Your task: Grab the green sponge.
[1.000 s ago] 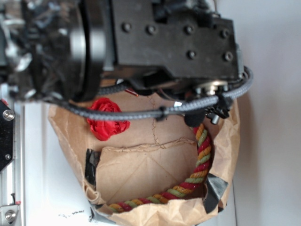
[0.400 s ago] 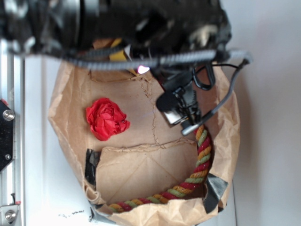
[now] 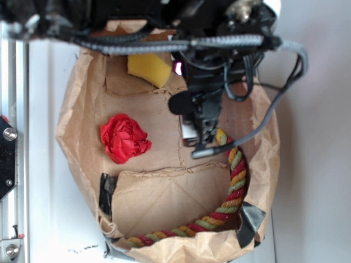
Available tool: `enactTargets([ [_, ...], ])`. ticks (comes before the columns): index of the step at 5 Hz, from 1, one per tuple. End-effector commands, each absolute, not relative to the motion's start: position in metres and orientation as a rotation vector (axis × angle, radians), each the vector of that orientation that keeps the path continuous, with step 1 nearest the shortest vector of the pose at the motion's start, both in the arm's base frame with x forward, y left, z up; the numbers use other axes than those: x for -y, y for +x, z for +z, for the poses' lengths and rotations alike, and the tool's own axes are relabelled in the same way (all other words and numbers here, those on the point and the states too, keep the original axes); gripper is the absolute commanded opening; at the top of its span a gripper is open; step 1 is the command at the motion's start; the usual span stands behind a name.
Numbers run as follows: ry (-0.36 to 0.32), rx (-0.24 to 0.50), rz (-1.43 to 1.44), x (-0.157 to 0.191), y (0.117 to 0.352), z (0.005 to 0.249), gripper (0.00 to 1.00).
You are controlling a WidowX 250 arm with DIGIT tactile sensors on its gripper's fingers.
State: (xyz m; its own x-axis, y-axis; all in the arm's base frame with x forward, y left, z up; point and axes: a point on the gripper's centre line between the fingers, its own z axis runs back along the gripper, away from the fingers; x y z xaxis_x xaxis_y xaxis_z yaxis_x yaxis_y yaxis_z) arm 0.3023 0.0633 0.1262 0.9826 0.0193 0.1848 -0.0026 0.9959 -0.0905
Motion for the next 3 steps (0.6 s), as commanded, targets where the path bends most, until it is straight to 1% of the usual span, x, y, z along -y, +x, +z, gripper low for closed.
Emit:
enactTargets([
  [1,-0.140,0.205,-0.149,-0.069,0.303,0.143,1.00],
  [2,-0.187,0.198,-0.190,-0.071,0.303,0.130,1.00],
  [3,-0.111,0.290,-0.177,-0.075,0.305,0.129,1.00],
])
